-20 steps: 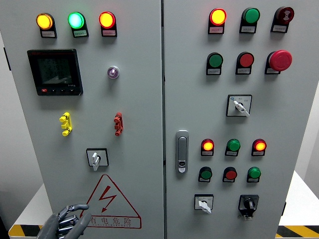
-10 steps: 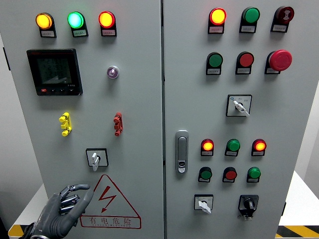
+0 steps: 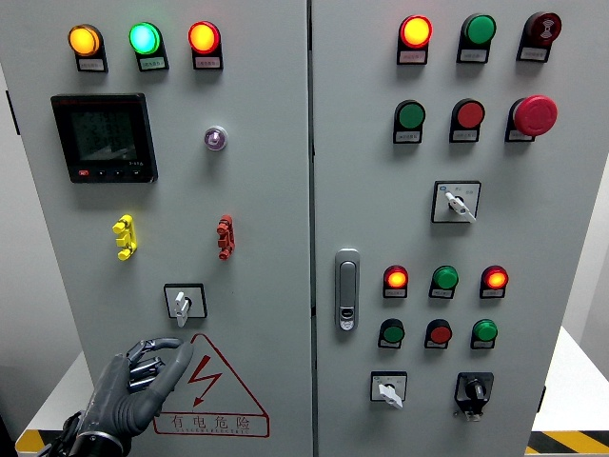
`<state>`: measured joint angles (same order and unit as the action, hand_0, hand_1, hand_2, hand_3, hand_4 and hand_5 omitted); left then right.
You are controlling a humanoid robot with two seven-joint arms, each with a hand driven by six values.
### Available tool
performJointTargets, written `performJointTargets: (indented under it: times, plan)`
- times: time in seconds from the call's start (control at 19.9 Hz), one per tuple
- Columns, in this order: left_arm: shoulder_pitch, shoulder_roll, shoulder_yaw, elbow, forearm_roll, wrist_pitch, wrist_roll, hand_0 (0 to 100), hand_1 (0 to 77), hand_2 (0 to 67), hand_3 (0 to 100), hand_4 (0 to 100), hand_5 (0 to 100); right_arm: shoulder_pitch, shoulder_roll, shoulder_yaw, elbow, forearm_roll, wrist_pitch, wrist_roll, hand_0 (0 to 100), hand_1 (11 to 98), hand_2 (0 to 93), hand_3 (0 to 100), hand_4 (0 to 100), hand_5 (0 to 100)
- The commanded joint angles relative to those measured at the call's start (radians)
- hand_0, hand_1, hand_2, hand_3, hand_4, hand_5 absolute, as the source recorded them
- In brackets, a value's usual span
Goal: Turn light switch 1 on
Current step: 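Raise the left hand up toward the white rotary switch knob, then position the left hand fingers against the rotary switch knob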
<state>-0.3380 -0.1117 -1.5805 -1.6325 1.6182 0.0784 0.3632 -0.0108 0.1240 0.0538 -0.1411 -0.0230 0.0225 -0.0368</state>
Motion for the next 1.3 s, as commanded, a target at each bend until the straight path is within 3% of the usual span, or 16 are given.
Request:
performJointTargets:
  times: [0.0, 0.3, 0.5, 0.9, 1.25]
  plan:
    - [-0.003, 0.000, 0.013, -0.001, 0.000, 0.040, 0.019, 0, 44.2, 37.3, 93, 100, 99, 0.000, -0.0012, 0.000, 0.000, 0.000, 0.001, 0.000, 0, 19.5, 0.0, 20, 19, 10]
    - [-0.047, -0.002, 0.014, -0.003, 0.002, 0.050, 0.022, 0, 46.4, 39.0, 95, 100, 100, 0.000, -0.0012, 0.000, 0.000, 0.000, -0.001, 0.000, 0, 19.7, 0.0, 20, 19, 11]
    - [-0.059, -0.003, 0.030, -0.001, 0.002, 0.096, 0.060, 0, 46.8, 39.2, 95, 100, 100, 0.000, -0.0012, 0.000, 0.000, 0.000, -0.001, 0.000, 0, 19.7, 0.0, 20, 19, 11]
    - [-0.087, -0.005, 0.031, -0.003, 0.000, 0.141, 0.069, 0, 49.0, 41.5, 97, 100, 100, 0.000, -0.0012, 0.000, 0.000, 0.000, -0.001, 0.000, 0, 19.8, 0.0, 20, 19, 11]
    - [-0.108, -0.006, 0.054, -0.004, 0.000, 0.196, 0.111, 0, 59.3, 44.7, 99, 100, 100, 0.000, -0.0012, 0.000, 0.000, 0.000, 0.001, 0.000, 0, 20.0, 0.0, 20, 19, 11]
